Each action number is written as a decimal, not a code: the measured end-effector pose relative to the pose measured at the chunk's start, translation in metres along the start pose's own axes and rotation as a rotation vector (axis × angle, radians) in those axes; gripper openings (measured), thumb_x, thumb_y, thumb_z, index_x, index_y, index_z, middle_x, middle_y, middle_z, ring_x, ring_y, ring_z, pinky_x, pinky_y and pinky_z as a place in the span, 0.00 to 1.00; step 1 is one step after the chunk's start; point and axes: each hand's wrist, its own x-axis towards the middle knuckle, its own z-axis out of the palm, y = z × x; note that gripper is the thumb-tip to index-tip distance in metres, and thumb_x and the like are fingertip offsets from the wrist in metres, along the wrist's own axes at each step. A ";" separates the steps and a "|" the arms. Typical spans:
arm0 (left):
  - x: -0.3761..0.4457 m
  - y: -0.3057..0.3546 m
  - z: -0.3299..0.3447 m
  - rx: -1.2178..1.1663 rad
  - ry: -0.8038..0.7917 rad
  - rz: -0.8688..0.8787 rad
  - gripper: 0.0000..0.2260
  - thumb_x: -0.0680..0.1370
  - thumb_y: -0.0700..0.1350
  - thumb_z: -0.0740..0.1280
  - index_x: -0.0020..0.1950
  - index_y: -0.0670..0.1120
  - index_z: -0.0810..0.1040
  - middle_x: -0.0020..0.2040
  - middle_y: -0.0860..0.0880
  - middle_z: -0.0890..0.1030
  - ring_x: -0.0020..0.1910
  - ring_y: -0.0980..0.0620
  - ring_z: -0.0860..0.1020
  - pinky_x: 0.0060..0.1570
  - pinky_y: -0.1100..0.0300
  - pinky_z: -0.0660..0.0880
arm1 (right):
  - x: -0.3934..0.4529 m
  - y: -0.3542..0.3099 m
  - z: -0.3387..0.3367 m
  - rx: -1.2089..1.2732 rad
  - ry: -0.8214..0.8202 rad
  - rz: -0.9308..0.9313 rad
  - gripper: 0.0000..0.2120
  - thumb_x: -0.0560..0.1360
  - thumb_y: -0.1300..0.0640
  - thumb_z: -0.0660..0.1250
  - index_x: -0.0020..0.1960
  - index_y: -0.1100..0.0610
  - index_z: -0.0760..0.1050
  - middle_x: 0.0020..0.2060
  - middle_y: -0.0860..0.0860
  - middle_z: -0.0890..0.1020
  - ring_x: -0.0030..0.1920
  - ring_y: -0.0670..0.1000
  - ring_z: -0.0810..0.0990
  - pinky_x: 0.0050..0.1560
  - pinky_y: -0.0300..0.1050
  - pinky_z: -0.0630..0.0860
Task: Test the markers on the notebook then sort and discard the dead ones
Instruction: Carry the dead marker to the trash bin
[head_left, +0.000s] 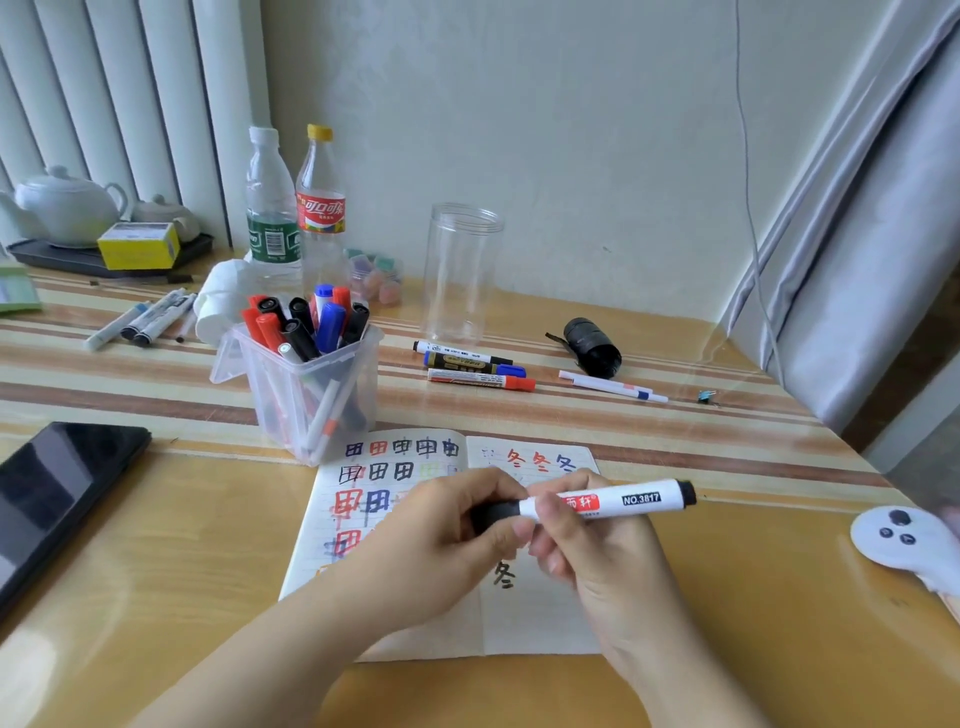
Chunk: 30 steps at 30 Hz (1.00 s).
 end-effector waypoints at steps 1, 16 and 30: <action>0.001 0.005 -0.005 0.022 0.040 0.013 0.05 0.75 0.50 0.66 0.46 0.50 0.77 0.36 0.49 0.80 0.35 0.47 0.77 0.36 0.55 0.76 | 0.003 -0.004 0.004 0.021 -0.022 -0.002 0.28 0.52 0.31 0.76 0.36 0.54 0.80 0.25 0.50 0.76 0.26 0.44 0.72 0.27 0.33 0.68; -0.255 0.079 -0.163 0.148 0.980 -0.122 0.07 0.71 0.39 0.69 0.47 0.40 0.79 0.36 0.40 0.81 0.35 0.50 0.80 0.39 0.60 0.78 | -0.023 -0.018 0.267 0.147 -0.465 0.002 0.06 0.78 0.56 0.62 0.43 0.54 0.74 0.29 0.47 0.82 0.31 0.44 0.80 0.33 0.35 0.77; -0.606 -0.045 -0.158 0.357 1.569 -1.021 0.12 0.71 0.43 0.69 0.52 0.54 0.75 0.50 0.48 0.81 0.53 0.46 0.79 0.55 0.52 0.73 | -0.189 0.145 0.477 -0.427 -1.132 0.362 0.07 0.79 0.51 0.60 0.43 0.50 0.72 0.40 0.47 0.79 0.42 0.49 0.79 0.50 0.52 0.77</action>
